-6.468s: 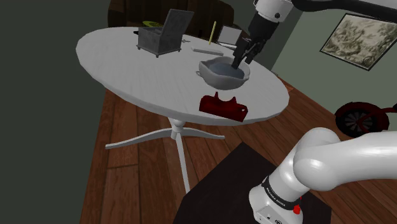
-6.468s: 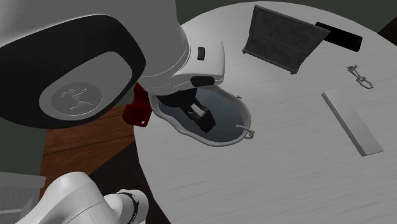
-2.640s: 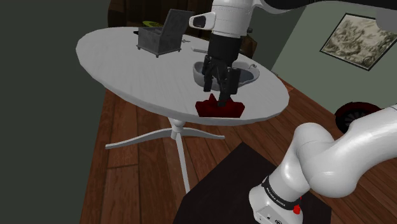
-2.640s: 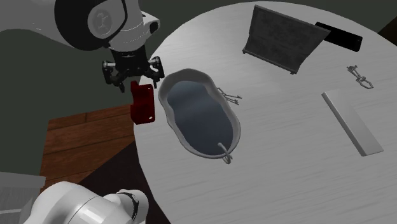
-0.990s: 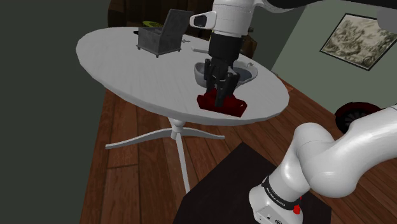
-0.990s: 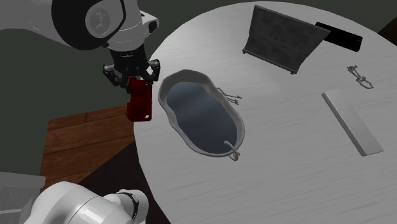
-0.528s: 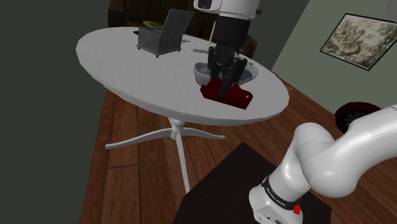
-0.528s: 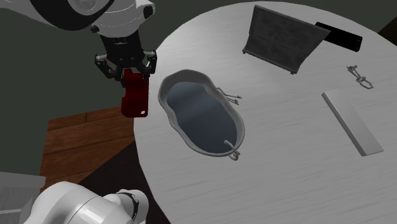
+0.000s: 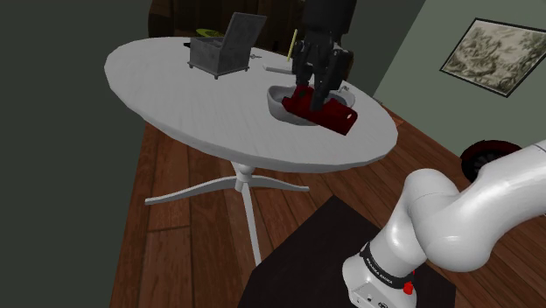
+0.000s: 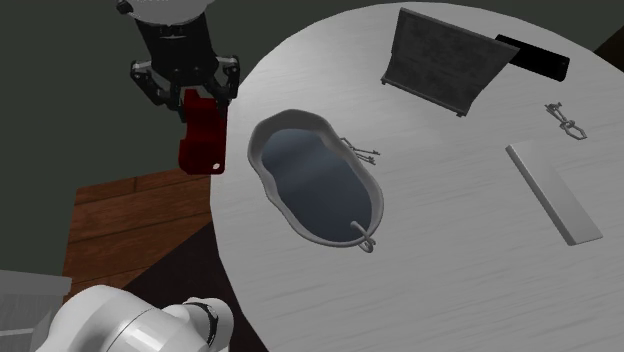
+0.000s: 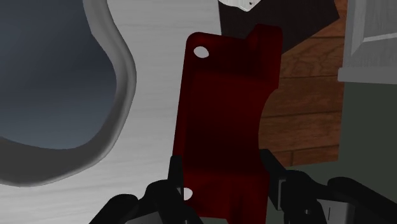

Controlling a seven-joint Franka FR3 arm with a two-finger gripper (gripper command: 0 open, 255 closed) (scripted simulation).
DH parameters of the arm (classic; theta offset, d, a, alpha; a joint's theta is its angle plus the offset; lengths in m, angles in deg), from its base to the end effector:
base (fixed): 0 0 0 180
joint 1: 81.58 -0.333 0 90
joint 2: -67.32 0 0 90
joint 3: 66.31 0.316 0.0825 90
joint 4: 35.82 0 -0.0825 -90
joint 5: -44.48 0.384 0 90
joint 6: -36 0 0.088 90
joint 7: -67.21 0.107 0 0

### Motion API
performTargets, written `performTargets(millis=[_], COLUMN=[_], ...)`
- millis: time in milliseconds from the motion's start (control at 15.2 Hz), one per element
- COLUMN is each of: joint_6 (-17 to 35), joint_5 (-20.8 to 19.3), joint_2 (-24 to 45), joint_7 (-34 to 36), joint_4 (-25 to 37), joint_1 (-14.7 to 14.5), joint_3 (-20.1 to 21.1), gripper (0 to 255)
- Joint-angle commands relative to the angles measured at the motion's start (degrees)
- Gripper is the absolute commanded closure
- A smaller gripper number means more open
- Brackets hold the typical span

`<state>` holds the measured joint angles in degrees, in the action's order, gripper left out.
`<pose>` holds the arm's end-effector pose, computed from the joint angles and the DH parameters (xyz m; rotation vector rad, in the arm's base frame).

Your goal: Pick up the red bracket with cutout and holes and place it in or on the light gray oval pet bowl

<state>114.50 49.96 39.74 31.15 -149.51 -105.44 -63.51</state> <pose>0.3300 0.1843 0.6420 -2.6017 -1.5959 0.1938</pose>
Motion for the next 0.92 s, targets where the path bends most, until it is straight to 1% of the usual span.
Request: performTargets(millis=[0, 858], joint_6=[-1.54, -11.20], joint_5=[0.01, 0.02], joint_2=[0.63, 5.14], joint_7=[0.17, 1.02], joint_4=[2.16, 16.36], joint_1=[-0.01, -0.01], joint_3=[0.00, -0.18], gripper=[255, 255])
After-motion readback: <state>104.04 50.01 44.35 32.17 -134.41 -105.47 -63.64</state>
